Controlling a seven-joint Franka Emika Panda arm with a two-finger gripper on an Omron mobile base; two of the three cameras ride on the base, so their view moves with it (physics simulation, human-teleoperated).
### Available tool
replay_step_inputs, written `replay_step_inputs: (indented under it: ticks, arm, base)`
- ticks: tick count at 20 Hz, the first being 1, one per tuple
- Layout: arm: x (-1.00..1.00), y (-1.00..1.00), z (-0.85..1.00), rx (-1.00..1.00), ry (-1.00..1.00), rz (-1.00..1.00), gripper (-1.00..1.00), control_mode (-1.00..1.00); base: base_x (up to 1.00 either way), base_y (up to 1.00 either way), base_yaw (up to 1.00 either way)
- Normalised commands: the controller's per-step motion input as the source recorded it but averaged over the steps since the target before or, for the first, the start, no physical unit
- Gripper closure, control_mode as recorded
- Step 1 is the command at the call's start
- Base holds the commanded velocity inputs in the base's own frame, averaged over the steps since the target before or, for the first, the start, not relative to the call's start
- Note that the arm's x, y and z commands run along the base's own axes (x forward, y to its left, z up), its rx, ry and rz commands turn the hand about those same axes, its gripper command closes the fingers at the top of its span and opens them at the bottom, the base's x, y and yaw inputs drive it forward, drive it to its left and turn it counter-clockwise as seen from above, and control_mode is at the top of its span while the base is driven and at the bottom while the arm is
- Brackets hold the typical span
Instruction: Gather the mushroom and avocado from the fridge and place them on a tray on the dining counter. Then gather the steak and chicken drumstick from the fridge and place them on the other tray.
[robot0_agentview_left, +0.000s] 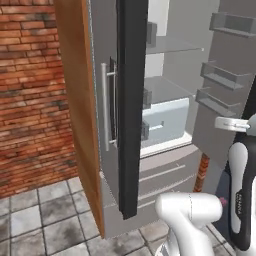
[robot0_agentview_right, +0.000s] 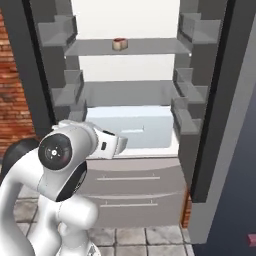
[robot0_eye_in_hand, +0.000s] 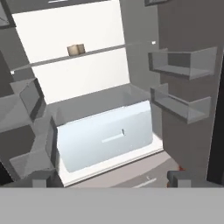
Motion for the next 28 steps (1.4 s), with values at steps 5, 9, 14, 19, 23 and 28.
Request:
replay_step_inputs:
  ticks: [5, 9, 14, 19, 23, 28]
  arm:
    - [0.00, 0.00, 0.00, 0.00, 0.00, 0.00, -1.00, 1.00]
    - [0.00, 0.00, 0.00, 0.00, 0.00, 0.00, -1.00, 1.00]
    - [0.00, 0.00, 0.00, 0.00, 0.00, 0.00, -1.00, 1.00]
    - [0.00, 0.00, 0.00, 0.00, 0.00, 0.00, -1.00, 1.00]
    - [0.00, 0.00, 0.00, 0.00, 0.00, 0.00, -1.00, 1.00]
    - [0.00, 0.00, 0.00, 0.00, 0.00, 0.00, -1.00, 1.00]
  base:
    - [0.00, -0.55, 0.34]
    - [0.10, -0.11, 0.24]
    - [0.26, -0.04, 0.13]
    - [0.62, -0.30, 0.18]
    - [0.70, -0.48, 0.27]
    - [0.52, -0.46, 0.25]
